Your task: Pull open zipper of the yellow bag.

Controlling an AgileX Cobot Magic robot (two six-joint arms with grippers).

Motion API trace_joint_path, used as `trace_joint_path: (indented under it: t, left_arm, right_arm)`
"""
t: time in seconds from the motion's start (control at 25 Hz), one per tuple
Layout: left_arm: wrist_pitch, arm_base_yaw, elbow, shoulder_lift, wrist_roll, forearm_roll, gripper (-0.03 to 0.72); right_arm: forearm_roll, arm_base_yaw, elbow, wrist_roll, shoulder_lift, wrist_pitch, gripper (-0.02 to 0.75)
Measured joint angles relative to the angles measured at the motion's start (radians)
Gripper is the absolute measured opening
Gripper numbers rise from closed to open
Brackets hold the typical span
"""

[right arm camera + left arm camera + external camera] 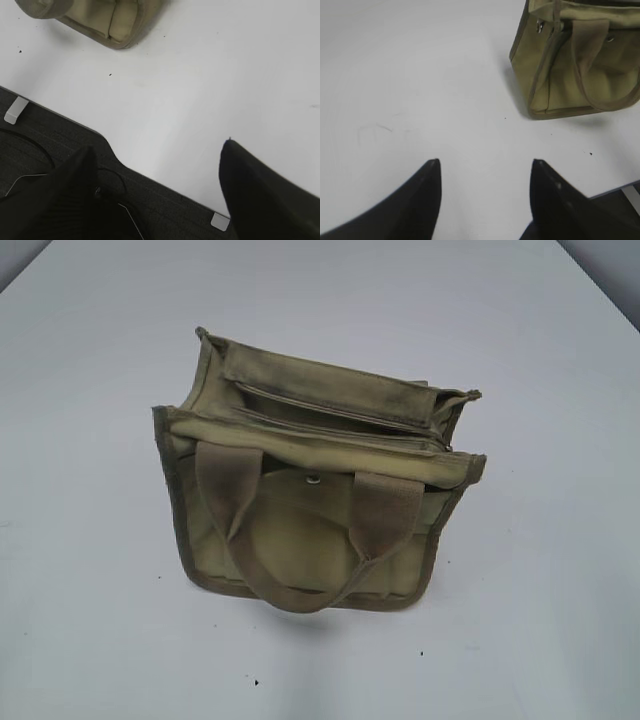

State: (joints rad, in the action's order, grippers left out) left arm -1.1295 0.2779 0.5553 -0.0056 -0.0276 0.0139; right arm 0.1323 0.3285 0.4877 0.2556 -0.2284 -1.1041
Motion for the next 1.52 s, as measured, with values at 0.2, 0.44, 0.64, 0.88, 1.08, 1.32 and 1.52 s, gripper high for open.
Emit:
trace_joint_path:
  t: [0.2,0.44,0.64,0.88,1.08,1.32,1.52]
  left_arm:
    - [0.056,0.000,-0.035,0.000,-0.006,-0.014,0.436]
    - [0.066,0.000,-0.037,0.000,-0.006,-0.014,0.436]
    - [0.067,0.000,-0.037,0.000,-0.006,-0.014,0.436]
    - [0.067,0.000,-0.037,0.000,-0.006,-0.014,0.436]
    - [0.067,-0.006,-0.037,0.000,-0.006,-0.014,0.436]
    - [0.067,-0.153,-0.037,0.000,-0.006,-0.014,0.436]
    - [0.067,-0.227,-0.037,0.000,-0.006,-0.014,0.436]
  right_arm:
    - [0.005,0.000,0.000,0.001,0.000,0.005,0.585]
    - [0.029,0.000,-0.001,0.002,0.000,0.007,0.585]
    - [0.031,0.000,-0.001,0.002,0.000,0.007,0.585]
    - [0.033,0.000,-0.001,0.003,0.000,0.007,0.585]
    - [0.037,-0.073,-0.002,0.003,0.017,0.007,0.585]
    - [0.038,-0.221,-0.002,0.003,0.140,0.008,0.585]
    - [0.039,-0.235,-0.002,0.003,0.234,0.008,0.585]
